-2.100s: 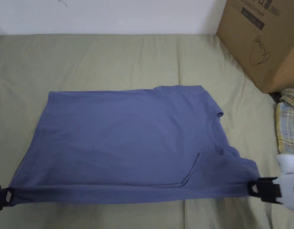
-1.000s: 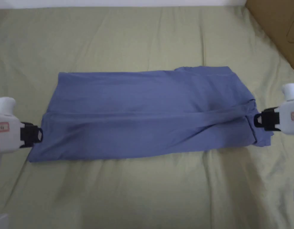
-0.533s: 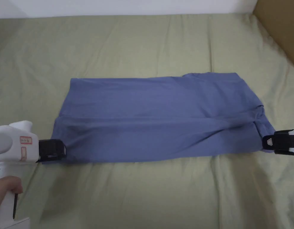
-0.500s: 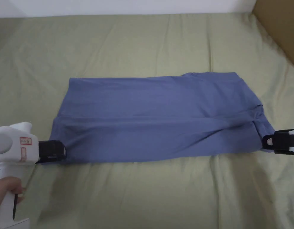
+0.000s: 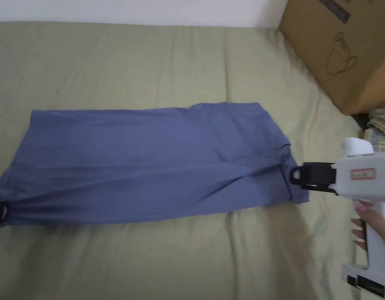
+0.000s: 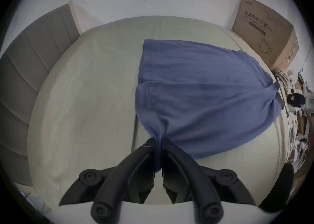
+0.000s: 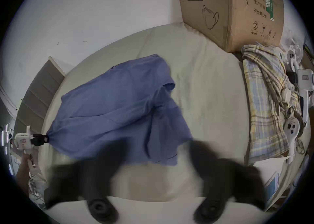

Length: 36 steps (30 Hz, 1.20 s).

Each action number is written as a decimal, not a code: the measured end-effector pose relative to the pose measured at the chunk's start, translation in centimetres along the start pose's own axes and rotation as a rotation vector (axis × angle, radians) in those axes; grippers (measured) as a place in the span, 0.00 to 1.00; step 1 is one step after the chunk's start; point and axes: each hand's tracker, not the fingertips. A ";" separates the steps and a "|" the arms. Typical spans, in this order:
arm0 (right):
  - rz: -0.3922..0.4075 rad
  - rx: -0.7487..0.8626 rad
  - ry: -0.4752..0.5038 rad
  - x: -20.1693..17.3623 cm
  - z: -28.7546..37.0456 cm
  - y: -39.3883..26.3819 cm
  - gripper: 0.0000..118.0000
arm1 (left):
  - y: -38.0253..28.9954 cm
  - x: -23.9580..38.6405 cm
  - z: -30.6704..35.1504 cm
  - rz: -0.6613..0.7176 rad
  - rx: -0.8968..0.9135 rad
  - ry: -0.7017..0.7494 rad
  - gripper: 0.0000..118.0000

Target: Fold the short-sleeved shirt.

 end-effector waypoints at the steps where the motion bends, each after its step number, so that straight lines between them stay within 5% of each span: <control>1: -0.023 -0.046 -0.004 0.3 -0.9 0.2 1.00 | -0.1 0.0 0.0 0.020 -0.013 -0.026 0.04; 2: -0.037 0.019 -0.074 0.5 -0.2 0.1 0.95 | -0.1 -0.1 0.1 0.026 -0.018 -0.035 0.04; 3: -0.081 -0.035 0.000 -0.1 -0.8 0.2 0.96 | -0.1 -0.1 0.0 0.025 -0.020 -0.037 0.04; 7: -0.074 -0.128 -0.034 1.3 -4.0 0.8 0.92 | -0.4 0.5 0.1 0.022 -0.034 -0.039 0.04; 8: -0.057 -0.153 -0.028 1.0 -4.4 0.8 0.73 | -0.5 0.5 0.1 0.028 -0.038 -0.042 0.04; 10: -0.007 -0.179 0.005 0.8 -4.6 0.7 0.04 | -0.6 0.4 -0.1 0.046 -0.047 -0.049 0.04; 11: 0.007 -0.184 0.056 0.4 -4.7 0.6 0.05 | -0.7 0.4 -0.1 0.052 -0.050 -0.054 0.04; 13: 0.055 -0.170 -0.040 -0.5 -3.9 0.3 0.05 | -0.6 0.0 -0.4 0.052 -0.051 -0.052 0.04; 24: 0.003 -0.161 0.025 1.7 2.1 -0.7 0.04 | -1.4 -1.7 2.9 0.099 -0.061 -0.123 0.04; 36: 0.020 -0.327 0.023 2.6 9.3 -11.3 0.05 | -11.9 -3.6 9.0 0.111 -0.184 -0.138 0.04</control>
